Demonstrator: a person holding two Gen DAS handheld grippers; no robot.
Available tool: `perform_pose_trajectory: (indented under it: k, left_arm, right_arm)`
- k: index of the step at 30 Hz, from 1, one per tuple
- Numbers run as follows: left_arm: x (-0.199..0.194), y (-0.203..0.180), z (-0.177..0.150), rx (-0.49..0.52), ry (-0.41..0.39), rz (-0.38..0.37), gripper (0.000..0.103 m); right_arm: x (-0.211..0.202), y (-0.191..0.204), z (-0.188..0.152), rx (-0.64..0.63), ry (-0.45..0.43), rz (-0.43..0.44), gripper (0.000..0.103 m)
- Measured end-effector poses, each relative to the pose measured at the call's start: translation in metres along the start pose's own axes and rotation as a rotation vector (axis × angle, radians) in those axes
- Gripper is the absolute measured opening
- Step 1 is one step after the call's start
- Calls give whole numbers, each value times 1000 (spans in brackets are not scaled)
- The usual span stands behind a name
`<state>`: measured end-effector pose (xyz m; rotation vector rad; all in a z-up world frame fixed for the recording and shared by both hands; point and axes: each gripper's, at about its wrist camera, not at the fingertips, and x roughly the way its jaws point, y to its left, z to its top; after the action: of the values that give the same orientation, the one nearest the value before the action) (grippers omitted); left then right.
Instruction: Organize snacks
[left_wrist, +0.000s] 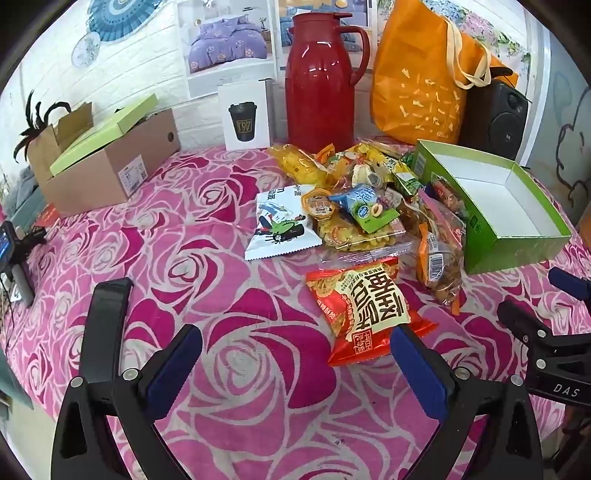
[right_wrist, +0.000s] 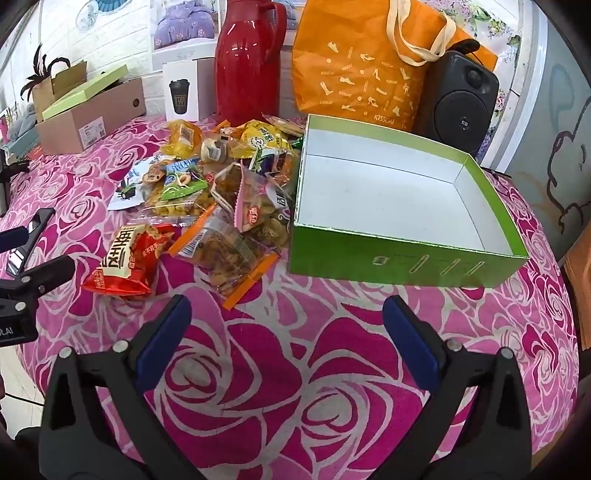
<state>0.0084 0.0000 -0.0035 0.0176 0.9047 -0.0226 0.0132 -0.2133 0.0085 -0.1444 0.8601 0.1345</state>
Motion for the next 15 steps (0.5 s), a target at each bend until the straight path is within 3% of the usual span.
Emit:
perform_pose_trajectory:
  k: [15]
  left_arm:
    - [3,-8,2,16,-6,-14,103]
  right_arm:
    - [14,-1,-4,14,25,10,103]
